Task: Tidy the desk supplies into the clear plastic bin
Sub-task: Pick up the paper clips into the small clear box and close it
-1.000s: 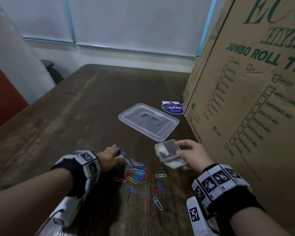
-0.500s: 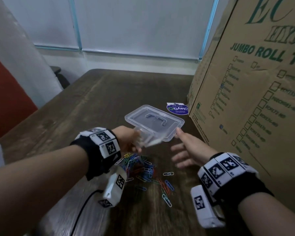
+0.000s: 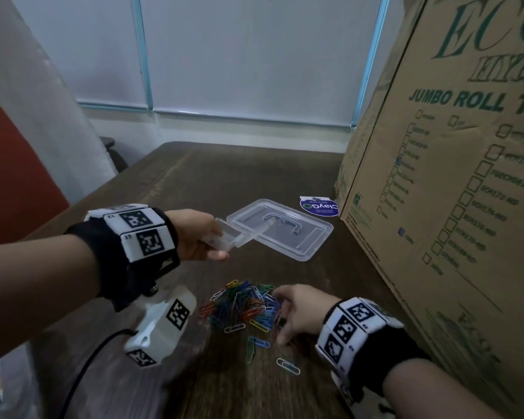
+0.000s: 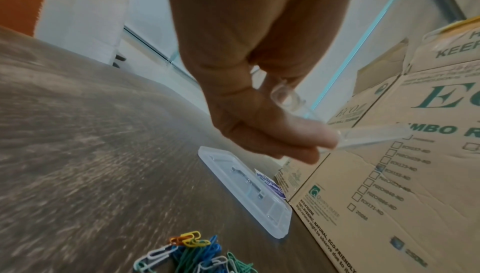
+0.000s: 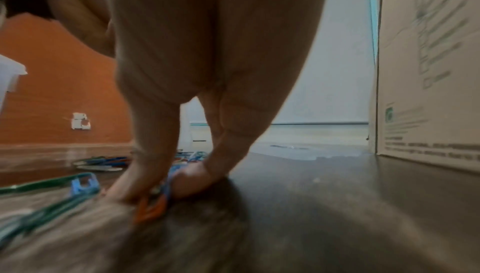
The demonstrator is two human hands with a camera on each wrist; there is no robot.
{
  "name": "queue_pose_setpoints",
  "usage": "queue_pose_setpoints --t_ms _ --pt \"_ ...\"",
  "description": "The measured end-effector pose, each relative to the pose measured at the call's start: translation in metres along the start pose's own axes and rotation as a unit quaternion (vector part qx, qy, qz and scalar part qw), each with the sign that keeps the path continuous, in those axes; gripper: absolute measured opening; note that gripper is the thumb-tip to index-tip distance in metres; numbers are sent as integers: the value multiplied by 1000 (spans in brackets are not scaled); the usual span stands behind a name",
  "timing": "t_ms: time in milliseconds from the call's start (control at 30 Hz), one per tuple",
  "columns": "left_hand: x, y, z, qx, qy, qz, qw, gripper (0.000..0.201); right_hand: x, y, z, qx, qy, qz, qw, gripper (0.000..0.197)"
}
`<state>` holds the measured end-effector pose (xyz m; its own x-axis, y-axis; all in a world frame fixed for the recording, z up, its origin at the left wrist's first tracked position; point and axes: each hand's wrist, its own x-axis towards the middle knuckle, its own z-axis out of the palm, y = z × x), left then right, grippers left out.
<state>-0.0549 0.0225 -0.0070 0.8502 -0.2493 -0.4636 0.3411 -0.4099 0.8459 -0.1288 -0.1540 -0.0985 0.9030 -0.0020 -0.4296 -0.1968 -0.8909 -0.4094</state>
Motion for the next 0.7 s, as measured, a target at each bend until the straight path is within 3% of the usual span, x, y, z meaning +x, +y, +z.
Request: queue_pose_setpoints --t_ms 67,133,233,333,400,467,567,700 --pt "-4 -1 -3 -14 10 9 1000 25 8 -2 9 74 22 -30 997 77" --pt "-7 -2 -4 -21 9 15 1000 25 10 -3 6 76 70 -56 993 68" --pt "-14 -6 -5 -33 26 20 999 10 6 -1 -8 80 137 -64 985 85" --pt "-17 -11 -4 -63 45 35 996 33 5 -3 -7 33 68 -59 995 113" --pt "-20 -14 -1 -74 43 45 995 31 10 -11 1 -22 37 -70 997 117" --pt "-23 -16 1 -81 34 49 995 23 14 -22 3 -67 31 -85 994 111" --pt "-22 -21 0 -94 43 55 993 36 16 -37 6 -140 21 -92 986 90" --pt "-15 -26 -9 -83 47 63 993 41 17 -46 8 -114 37 -113 986 51"
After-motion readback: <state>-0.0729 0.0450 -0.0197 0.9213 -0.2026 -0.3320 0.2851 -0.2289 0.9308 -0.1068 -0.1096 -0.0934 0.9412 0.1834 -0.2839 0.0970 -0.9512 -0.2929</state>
